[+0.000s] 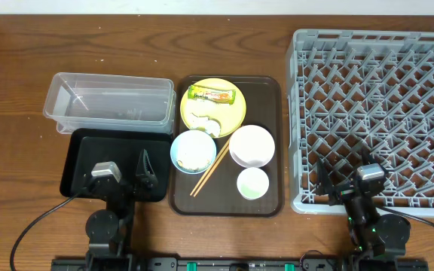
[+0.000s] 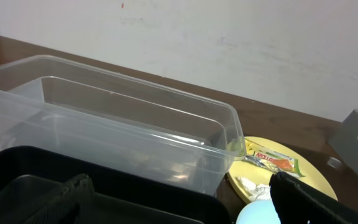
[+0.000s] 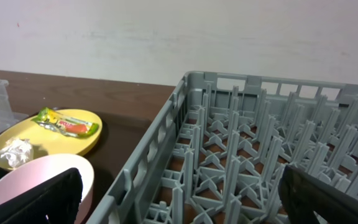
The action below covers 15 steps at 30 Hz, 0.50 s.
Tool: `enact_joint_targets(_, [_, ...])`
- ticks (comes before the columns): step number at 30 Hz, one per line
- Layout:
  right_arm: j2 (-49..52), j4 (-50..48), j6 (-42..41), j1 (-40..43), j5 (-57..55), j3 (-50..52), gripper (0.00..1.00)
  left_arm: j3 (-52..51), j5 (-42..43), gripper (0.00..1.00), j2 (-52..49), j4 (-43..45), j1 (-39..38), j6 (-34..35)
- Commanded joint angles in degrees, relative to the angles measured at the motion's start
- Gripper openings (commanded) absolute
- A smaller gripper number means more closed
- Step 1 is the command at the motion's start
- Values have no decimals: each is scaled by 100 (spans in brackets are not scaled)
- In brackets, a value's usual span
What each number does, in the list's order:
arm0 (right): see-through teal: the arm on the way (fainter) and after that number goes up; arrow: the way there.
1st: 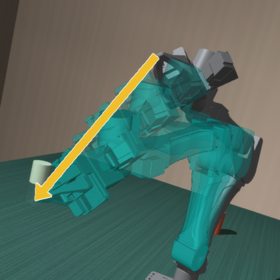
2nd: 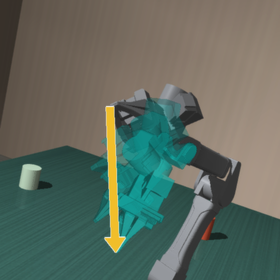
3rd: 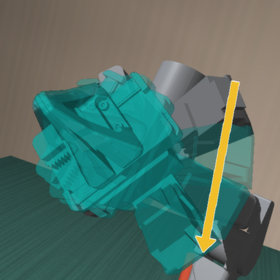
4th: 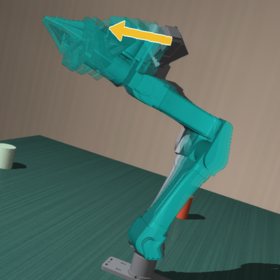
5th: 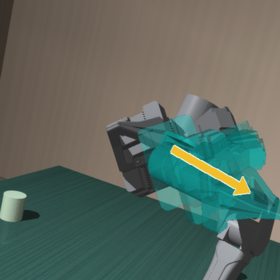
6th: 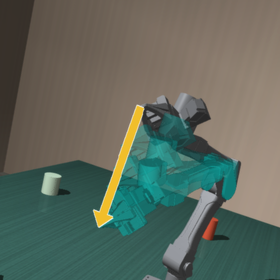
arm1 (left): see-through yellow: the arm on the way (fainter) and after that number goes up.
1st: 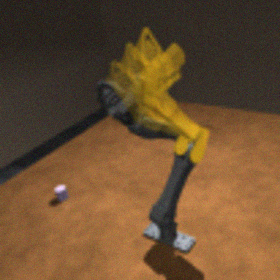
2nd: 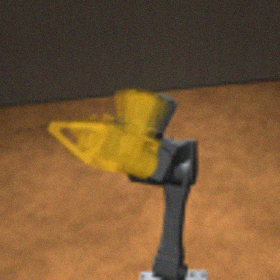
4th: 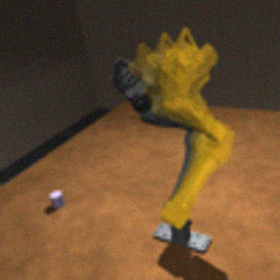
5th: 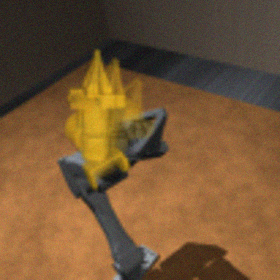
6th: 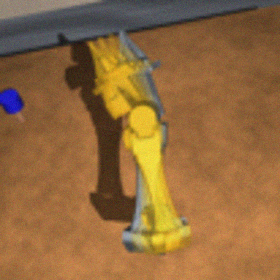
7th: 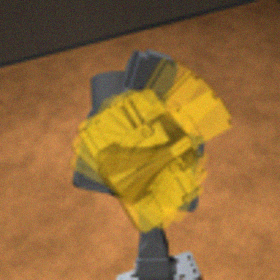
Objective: Sort waste into correct bins and load items into the dishwasher rack
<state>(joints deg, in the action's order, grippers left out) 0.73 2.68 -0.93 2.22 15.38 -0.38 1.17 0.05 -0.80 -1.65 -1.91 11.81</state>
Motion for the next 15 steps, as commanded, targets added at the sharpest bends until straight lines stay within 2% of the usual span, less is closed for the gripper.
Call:
enact_joint_targets(1, [-26,15,-289,-111,-192,-2,99,-59,98,93,-79,-245,24,168])
enact_joint_targets(8, [247,90,-332,-111,-494,-313,99,398,96,93,-586,-297,24,302])
enact_joint_targets(15, [1434,717,-328,-111,-813,-1379,99,1679,96,93,-1880,-1239,24,284])
